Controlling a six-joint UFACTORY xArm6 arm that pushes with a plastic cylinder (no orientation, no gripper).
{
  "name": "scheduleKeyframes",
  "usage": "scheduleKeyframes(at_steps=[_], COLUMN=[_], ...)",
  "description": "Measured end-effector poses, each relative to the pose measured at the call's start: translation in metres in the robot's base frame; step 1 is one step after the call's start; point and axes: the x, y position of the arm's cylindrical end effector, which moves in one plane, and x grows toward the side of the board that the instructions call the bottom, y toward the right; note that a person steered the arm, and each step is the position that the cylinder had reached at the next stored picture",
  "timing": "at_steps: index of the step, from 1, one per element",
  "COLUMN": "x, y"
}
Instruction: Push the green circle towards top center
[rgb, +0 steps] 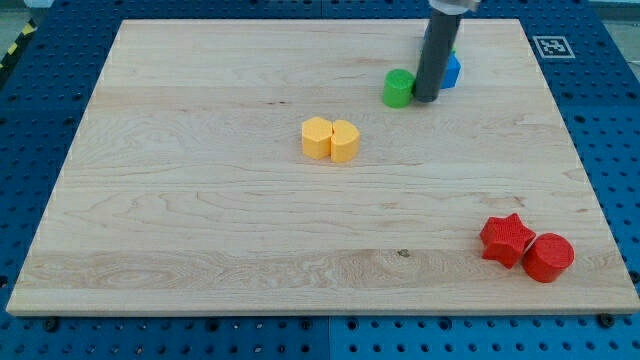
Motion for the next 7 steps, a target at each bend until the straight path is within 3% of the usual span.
scheduleKeyframes(at_steps=[7], x=[-0.024], y=[-0.168])
